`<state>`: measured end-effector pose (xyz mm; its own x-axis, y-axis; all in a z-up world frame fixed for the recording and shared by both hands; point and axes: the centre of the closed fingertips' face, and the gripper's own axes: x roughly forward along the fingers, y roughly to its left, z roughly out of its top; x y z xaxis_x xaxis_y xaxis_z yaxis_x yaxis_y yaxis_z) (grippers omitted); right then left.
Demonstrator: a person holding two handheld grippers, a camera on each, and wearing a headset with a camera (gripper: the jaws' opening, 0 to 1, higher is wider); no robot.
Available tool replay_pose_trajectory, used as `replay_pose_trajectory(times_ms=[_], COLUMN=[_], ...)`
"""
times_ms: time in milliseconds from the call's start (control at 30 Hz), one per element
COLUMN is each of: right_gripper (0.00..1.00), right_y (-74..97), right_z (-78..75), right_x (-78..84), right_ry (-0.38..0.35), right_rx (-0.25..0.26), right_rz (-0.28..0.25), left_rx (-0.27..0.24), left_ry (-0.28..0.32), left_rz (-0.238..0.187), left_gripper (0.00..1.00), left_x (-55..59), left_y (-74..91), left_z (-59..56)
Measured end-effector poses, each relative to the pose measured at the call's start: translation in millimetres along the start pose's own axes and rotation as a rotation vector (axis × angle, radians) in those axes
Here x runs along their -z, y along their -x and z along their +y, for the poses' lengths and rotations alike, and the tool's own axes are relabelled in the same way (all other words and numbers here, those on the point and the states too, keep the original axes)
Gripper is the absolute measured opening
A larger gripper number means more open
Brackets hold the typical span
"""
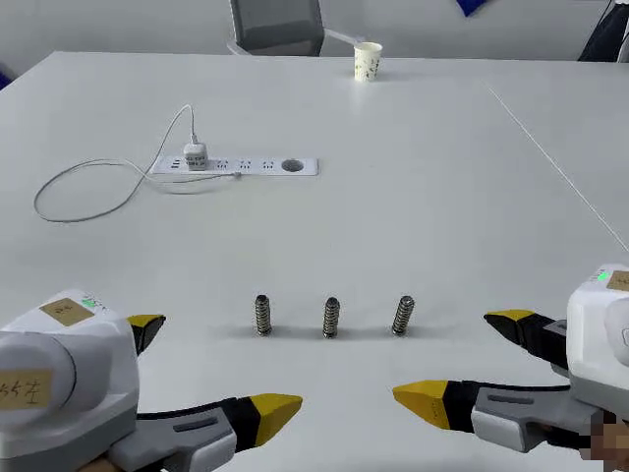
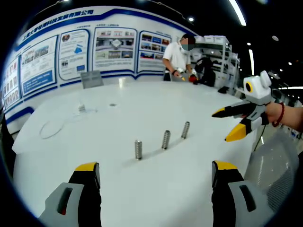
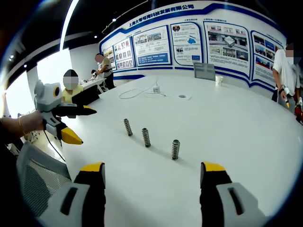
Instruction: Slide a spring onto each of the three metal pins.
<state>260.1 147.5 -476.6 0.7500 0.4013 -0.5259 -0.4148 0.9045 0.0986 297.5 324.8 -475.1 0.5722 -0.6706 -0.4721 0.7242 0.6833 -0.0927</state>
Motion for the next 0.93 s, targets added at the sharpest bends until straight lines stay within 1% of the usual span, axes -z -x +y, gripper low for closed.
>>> replay_pose_trajectory(times_ms=[233, 400, 600, 933], right_gripper=[0.84, 0.84, 0.84, 0.84], right_y=[0.5, 1.7, 3.0, 3.9], right_z=[2.0, 3.1, 4.5, 6.0], right_x=[-0.8, 1.1, 0.1, 0.1], right_ry=[-0.003, -0.001, -0.013, 0.000], right_rx=[-0.001, -0.001, -0.001, -0.001], right_rz=[-0.009, -0.004, -0.014, -0.016], left_rx=[-0.004, -0.010, -0.015, -0.010], left_ry=[0.010, 0.011, 0.023, 0.018], left_rz=[-0.003, -0.002, -0.008, -0.002], left_gripper=[1.00, 0.99, 0.99, 0.98], left_x=[0.4, 0.0, -0.7, 0.3], left_y=[2.0, 3.6, 5.4, 5.1], left_z=[0.2, 1.0, 1.7, 0.1])
